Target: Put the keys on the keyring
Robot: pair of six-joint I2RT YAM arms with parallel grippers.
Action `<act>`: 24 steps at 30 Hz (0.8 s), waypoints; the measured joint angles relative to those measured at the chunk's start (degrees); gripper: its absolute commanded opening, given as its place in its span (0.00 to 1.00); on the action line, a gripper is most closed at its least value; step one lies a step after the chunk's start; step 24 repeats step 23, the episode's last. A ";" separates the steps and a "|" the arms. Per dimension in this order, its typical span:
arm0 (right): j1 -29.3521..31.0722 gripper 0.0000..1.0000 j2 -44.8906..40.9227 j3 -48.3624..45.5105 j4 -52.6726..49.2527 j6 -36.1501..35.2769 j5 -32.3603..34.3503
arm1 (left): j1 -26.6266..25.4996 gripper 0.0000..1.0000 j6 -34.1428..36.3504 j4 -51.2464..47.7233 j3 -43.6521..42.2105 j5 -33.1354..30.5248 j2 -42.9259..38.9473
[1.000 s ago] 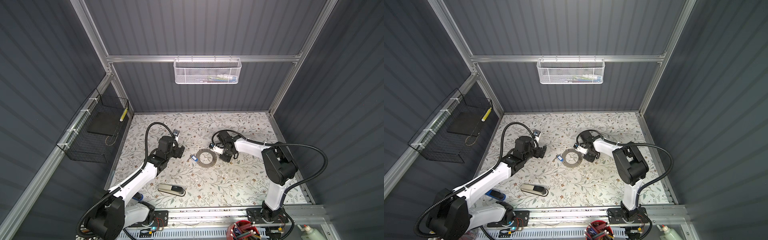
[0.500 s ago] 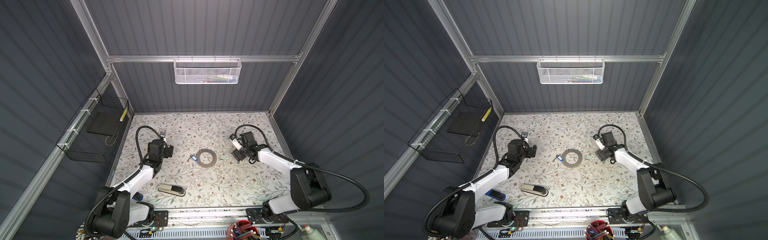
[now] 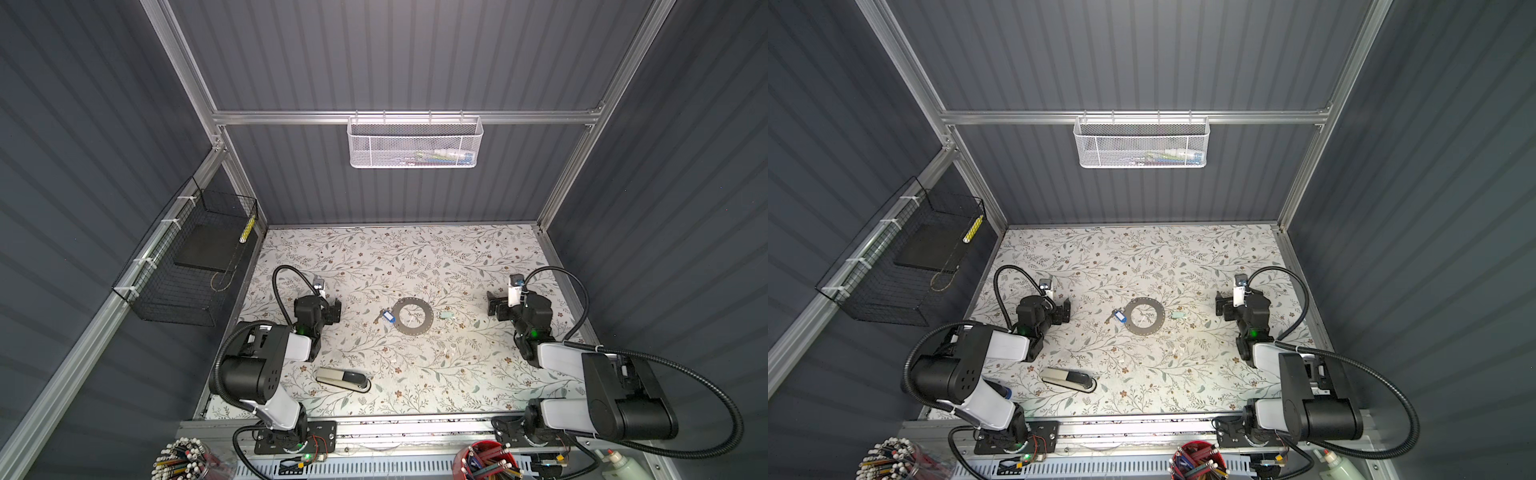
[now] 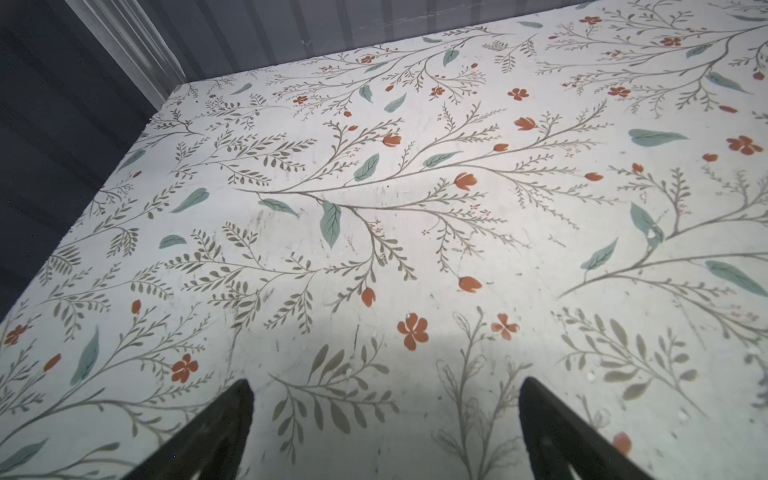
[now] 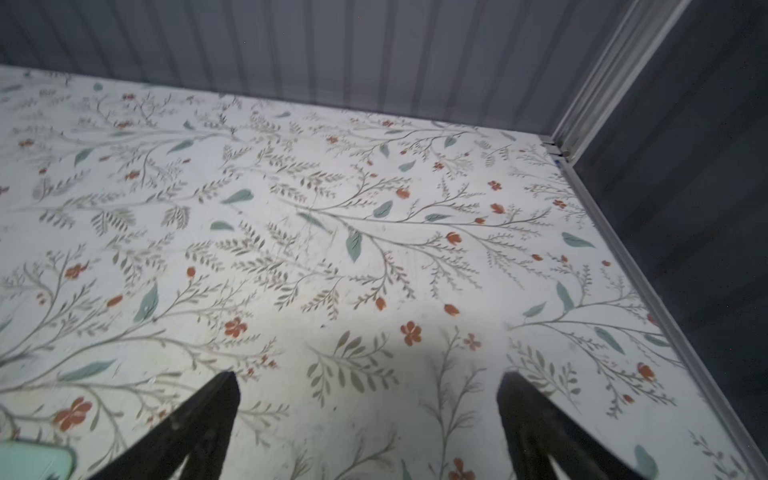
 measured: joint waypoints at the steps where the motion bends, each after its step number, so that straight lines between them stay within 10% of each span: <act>1: -1.11 0.99 1.73 -0.07 2.62 0.94 -0.96 | 0.11 1.00 0.02 0.92 -0.02 0.02 1.29; 24: -2.40 0.99 3.45 0.37 4.92 5.25 -5.49 | 3.06 1.00 -2.25 -1.60 5.81 0.37 2.51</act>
